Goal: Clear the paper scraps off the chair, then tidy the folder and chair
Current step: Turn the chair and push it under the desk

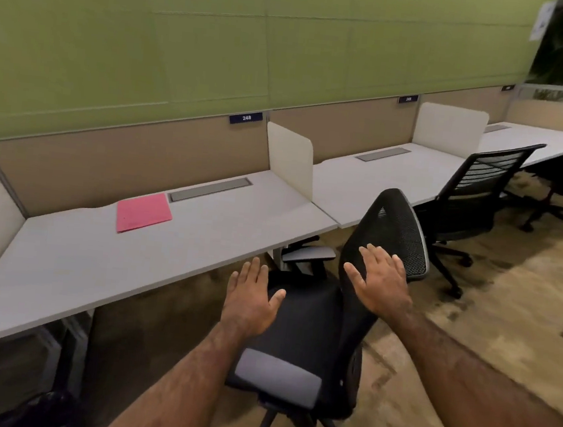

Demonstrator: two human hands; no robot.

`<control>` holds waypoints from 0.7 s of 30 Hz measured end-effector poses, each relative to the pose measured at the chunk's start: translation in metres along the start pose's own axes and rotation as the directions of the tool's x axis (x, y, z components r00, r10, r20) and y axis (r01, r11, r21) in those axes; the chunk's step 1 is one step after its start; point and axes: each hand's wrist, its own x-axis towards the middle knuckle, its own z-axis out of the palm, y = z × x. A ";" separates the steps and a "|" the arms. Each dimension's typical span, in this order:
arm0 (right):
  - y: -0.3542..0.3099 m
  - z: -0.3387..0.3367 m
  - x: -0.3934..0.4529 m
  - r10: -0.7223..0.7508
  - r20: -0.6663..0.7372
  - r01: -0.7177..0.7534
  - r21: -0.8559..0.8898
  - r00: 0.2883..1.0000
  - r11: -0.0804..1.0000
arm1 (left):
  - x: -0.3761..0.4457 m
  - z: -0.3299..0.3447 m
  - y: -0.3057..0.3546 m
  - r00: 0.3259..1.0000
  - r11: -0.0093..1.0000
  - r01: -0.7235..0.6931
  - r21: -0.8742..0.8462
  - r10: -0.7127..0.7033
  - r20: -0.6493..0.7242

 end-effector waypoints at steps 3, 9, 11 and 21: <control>0.042 -0.010 0.026 0.035 -0.025 -0.034 0.009 0.999 0.999 | 0.033 0.012 0.047 0.997 0.997 -0.077 -0.019 0.078 0.002; 0.130 -0.026 0.079 0.086 0.017 -0.087 0.130 0.996 0.988 | 0.093 0.025 0.180 0.969 0.907 -0.181 -0.381 0.231 0.089; 0.158 -0.029 0.099 0.076 0.094 -0.086 0.099 0.993 0.991 | 0.113 0.029 0.224 0.963 0.893 -0.176 -0.413 0.243 0.114; 0.191 -0.009 0.163 0.062 0.302 -0.069 0.013 0.951 0.998 | 0.173 0.056 0.308 0.960 0.982 -0.014 -0.187 0.066 0.273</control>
